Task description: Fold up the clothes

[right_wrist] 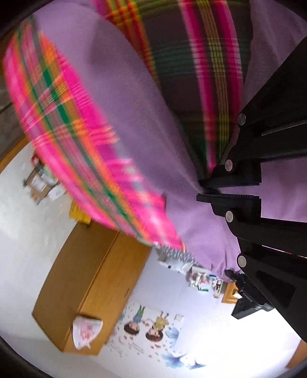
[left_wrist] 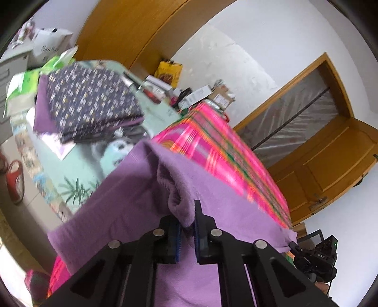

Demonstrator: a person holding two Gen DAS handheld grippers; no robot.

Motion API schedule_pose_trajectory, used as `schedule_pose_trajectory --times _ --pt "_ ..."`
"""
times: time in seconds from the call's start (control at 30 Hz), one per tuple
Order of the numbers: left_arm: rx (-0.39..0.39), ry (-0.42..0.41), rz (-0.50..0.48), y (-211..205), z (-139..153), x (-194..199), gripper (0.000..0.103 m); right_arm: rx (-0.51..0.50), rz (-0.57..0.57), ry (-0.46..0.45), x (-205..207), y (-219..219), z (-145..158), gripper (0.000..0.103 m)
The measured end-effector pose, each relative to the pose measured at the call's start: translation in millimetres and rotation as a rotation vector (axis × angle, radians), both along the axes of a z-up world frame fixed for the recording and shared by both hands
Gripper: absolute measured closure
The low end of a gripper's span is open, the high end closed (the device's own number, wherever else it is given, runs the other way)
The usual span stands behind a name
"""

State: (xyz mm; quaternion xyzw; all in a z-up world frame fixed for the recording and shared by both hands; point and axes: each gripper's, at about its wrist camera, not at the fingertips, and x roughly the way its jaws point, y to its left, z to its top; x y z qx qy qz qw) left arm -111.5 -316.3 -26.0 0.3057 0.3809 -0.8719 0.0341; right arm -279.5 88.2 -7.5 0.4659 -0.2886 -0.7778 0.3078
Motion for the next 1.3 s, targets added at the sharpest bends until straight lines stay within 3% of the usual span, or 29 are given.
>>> schedule_pose_trajectory --times 0.27,0.5,0.8,1.07,1.13,1.23,1.3 --pt "-0.011 0.070 -0.009 -6 30 6 0.095 -0.038 0.046 0.105 17 1 32 0.099" --pt "0.002 0.057 -0.004 -15 23 28 0.095 -0.049 0.115 0.091 59 1 31 0.099" --pt "0.017 -0.006 0.001 -20 0 56 0.095 -0.014 0.191 0.001 108 2 2 0.101" --pt "0.059 -0.080 0.013 -26 -33 67 0.095 0.056 0.266 -0.072 115 -1 -34 0.098" --pt "0.067 -0.083 0.018 -27 -37 70 0.095 0.106 0.310 -0.008 118 -2 -25 0.097" --pt "0.060 -0.080 0.021 -25 -35 71 0.094 0.225 0.365 0.158 129 -2 -1 0.091" --pt "0.051 -0.077 0.021 -23 -33 70 0.094 0.345 0.395 0.305 140 -7 14 0.076"
